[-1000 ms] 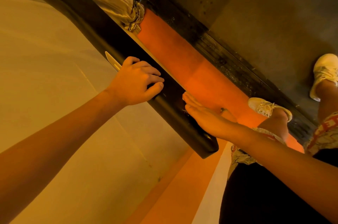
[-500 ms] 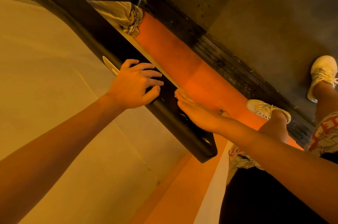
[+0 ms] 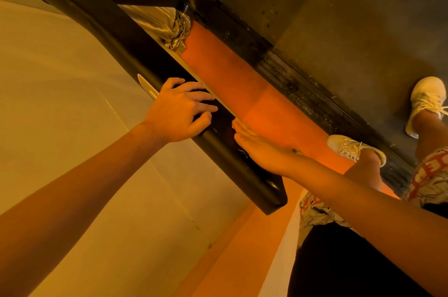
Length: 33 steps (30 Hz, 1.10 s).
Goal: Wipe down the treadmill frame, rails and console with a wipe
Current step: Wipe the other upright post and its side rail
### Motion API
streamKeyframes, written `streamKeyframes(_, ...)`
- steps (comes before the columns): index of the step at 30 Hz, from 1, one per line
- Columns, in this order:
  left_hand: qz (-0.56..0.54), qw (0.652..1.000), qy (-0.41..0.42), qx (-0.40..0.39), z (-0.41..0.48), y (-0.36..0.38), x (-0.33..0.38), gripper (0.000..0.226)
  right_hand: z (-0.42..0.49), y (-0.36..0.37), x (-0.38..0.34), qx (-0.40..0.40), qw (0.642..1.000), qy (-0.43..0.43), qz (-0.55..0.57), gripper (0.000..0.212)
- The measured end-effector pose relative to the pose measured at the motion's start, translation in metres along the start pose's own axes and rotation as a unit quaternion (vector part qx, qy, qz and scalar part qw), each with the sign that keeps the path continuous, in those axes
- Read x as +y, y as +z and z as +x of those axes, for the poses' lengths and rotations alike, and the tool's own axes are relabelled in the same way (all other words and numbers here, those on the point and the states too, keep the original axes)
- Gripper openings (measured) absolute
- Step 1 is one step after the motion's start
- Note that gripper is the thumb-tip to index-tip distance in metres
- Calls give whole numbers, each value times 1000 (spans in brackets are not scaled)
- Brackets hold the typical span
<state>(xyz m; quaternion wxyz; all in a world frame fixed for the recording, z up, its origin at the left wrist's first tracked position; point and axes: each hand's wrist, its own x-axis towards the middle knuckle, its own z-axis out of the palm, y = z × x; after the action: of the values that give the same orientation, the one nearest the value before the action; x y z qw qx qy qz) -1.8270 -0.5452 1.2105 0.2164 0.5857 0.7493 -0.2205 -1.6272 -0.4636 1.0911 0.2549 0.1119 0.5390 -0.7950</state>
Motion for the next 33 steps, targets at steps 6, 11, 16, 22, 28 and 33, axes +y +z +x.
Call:
streamKeyframes(6, 0, 1000, -6, 3, -1, 3, -1, 51, -24, 14, 18, -13, 1000, -3, 9, 52)
streamKeyframes(11, -5, 1000, -7, 3, -1, 2, 0, 52, 0, -2, 14, -3, 1000, 8, -10, 53)
streamKeyframes(16, -7, 1000, -1, 16, -1, 5, -2, 51, -9, 15, 29, -3, 999, 20, -25, 51)
streamKeyframes(22, -7, 1000, 3, 24, -1, 4, -1, 50, 0, 2, 4, -11, 1000, -3, -10, 53)
streamKeyframes(28, -20, 999, 1, 33, -1, 6, -4, 50, -18, 13, 15, -2, 999, 30, -15, 52)
streamKeyframes(33, -19, 999, 4, 38, -1, 7, -4, 51, 1, 1, -10, 3, 1000, 22, 0, 54)
